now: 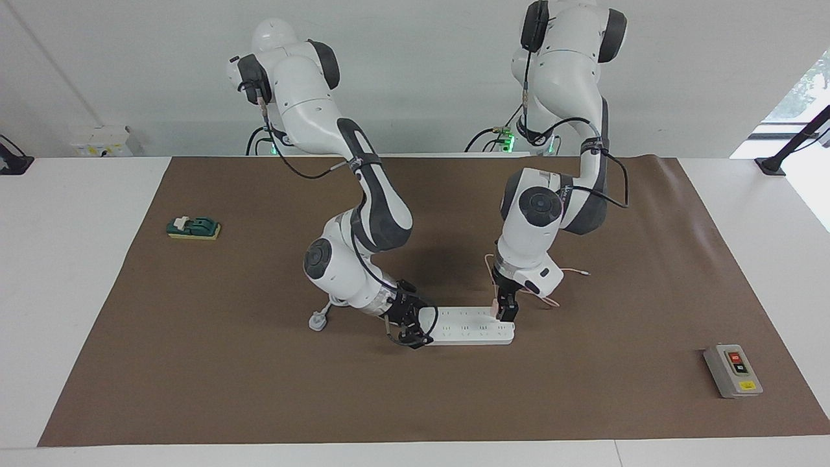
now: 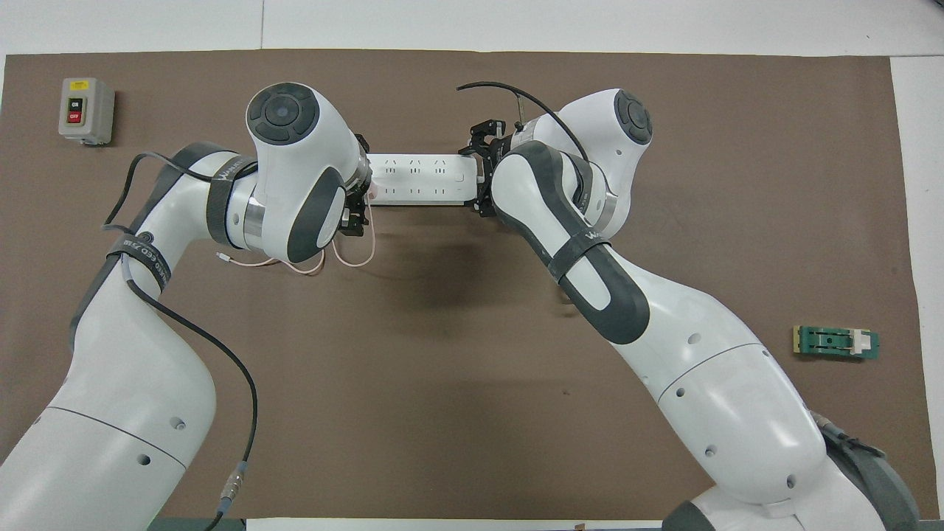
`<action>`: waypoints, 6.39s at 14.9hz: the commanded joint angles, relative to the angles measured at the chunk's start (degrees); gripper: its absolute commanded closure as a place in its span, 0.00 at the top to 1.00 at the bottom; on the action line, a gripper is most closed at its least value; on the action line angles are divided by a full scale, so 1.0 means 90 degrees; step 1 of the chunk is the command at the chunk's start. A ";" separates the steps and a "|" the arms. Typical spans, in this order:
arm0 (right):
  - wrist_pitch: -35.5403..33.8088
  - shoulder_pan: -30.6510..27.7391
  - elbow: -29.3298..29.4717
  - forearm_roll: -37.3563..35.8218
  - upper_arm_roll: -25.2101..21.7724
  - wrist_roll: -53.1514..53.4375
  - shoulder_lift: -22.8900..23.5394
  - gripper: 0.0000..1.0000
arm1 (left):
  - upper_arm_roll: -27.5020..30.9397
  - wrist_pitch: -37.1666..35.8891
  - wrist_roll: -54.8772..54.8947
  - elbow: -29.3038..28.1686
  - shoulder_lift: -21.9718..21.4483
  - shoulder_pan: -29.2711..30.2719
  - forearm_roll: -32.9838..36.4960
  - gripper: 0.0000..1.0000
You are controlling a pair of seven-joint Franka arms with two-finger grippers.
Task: Unplug charger and place it aside
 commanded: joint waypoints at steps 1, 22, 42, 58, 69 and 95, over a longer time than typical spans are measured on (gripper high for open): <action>0.0165 -0.0022 0.0273 0.0336 0.0051 -0.0153 0.0216 0.00 | 0.0091 0.0202 0.0016 -0.0249 -0.0169 -0.0102 0.0205 0.47; 0.0125 -0.0051 0.0273 0.0453 0.0051 -0.0153 0.0196 0.00 | 0.0130 -0.1916 0.2344 0.0962 -0.0803 0.0102 0.0177 0.00; -0.0568 -0.0003 -0.0742 -0.0562 -0.0163 -0.0144 -0.1433 1.00 | 0.0130 -0.1527 1.1182 -0.1313 -0.2522 0.1830 0.0088 0.00; -0.1953 -0.0480 -0.1778 -0.2368 -0.0398 -0.3264 -0.3465 1.00 | 0.0101 0.1079 1.2613 -0.5227 -0.4036 0.2144 -0.0205 0.00; -0.3624 -0.1126 -0.1709 -0.4243 -0.0398 -0.7622 -0.4315 1.00 | 0.0140 0.1432 1.3373 -0.5728 -0.4017 0.2972 -0.0205 1.00; -0.4502 -0.2112 -0.2111 -0.5182 -0.0349 -1.0905 -0.5635 1.00 | -0.0231 -0.4261 1.0855 -0.0063 -0.3665 0.2310 0.0176 1.00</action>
